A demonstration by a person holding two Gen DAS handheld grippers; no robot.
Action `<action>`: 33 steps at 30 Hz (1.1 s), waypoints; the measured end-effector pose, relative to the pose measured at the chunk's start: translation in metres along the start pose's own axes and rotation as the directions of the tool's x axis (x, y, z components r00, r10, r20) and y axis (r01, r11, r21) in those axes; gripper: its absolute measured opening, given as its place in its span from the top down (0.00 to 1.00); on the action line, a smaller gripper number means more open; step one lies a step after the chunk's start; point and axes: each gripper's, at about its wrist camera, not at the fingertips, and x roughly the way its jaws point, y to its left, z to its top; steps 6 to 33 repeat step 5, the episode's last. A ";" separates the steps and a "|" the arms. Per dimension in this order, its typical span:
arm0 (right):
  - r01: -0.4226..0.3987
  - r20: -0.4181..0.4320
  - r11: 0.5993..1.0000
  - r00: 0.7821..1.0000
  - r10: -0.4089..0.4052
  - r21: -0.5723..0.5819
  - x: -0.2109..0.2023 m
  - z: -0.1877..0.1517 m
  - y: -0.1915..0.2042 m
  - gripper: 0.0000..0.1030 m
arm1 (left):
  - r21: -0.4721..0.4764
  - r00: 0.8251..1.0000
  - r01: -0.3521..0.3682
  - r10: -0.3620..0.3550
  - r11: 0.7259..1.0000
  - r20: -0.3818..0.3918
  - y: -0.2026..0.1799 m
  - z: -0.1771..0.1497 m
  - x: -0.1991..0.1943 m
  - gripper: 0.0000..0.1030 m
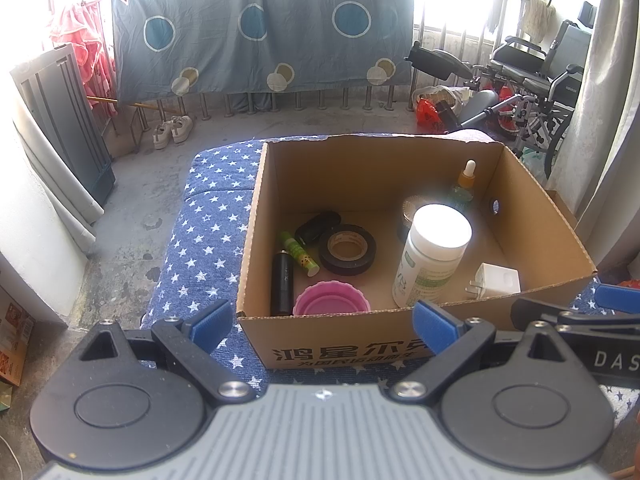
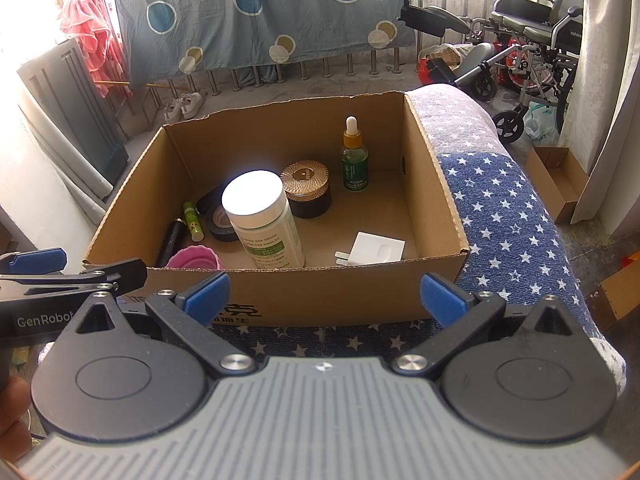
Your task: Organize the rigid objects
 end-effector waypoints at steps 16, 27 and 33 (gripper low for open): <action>0.000 -0.002 1.000 1.000 0.000 0.005 -0.001 0.000 -0.001 0.01 | -0.002 1.000 0.001 -0.001 1.000 0.000 0.000 0.000 0.000 0.05; 0.000 -0.002 1.000 1.000 0.000 0.005 -0.001 0.000 -0.001 0.01 | -0.002 1.000 0.001 -0.001 1.000 0.000 0.000 0.000 0.000 0.05; 0.000 -0.002 1.000 1.000 0.000 0.005 -0.001 0.000 -0.001 0.01 | -0.002 1.000 0.001 -0.001 1.000 0.000 0.000 0.000 0.000 0.05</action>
